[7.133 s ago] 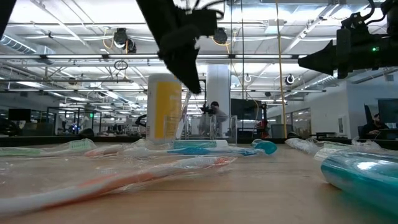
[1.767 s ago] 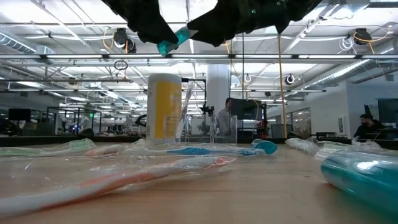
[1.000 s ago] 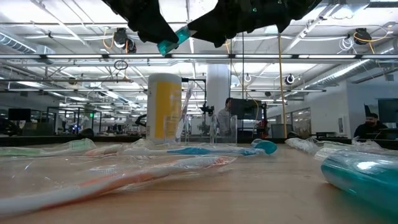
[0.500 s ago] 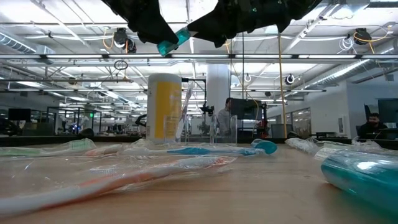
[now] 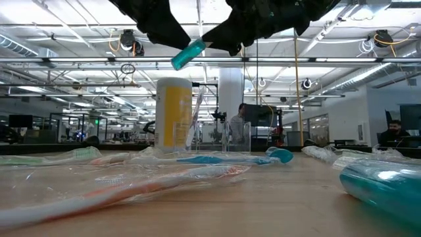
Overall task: Pick & Place toothbrushing station
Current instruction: Put the middle mouthwash into the transparent organizer
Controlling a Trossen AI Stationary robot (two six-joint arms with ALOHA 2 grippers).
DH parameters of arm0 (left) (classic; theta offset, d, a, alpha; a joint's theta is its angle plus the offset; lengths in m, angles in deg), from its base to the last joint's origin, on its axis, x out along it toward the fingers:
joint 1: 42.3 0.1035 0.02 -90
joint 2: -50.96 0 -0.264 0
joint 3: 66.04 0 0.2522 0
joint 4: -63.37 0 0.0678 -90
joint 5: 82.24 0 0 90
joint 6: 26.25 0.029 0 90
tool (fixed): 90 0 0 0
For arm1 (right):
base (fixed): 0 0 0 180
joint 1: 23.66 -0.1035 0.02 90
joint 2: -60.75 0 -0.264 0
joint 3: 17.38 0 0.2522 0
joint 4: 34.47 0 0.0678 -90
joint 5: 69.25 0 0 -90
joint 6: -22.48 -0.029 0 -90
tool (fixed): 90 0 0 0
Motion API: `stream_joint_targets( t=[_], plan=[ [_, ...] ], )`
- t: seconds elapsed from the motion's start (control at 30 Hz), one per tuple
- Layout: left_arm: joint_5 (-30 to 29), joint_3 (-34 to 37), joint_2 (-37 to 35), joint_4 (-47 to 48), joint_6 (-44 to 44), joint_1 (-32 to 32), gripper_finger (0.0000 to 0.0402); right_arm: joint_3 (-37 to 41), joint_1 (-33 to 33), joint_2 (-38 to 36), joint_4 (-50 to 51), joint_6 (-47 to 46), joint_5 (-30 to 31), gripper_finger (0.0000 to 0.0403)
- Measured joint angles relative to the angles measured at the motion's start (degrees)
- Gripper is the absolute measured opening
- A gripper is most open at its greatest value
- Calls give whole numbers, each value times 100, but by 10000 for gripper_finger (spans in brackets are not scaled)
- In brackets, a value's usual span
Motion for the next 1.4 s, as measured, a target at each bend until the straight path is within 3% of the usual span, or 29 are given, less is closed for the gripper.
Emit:
stream_joint_targets(
  t=[0.2,0.4,0.53,0.63,0.87,1.13,1.4],
  plan=[
    [-511,0,-97,355,12,3,262,0,-67,-27,596,-316,-11,91],
    [-1031,-7,-582,1263,-347,3,263,-272,-294,-242,1290,153,-6,91],
    [-1346,-7,-1027,1934,-1002,-27,256,-973,-293,-286,1882,376,-40,91],
    [-1514,-4,-1338,2252,-1163,-100,256,-1523,-234,-273,2462,501,-643,91],
    [-1695,-9,-1665,2048,-1194,-347,255,-2685,187,118,3763,648,-712,91],
    [-1713,-2,-1635,2106,-1161,-458,255,-2752,1021,724,4046,704,-708,91],
    [-1720,-2,-1643,2047,-1025,-460,255,-2750,1449,1315,4182,1006,-706,91]
  ],
)
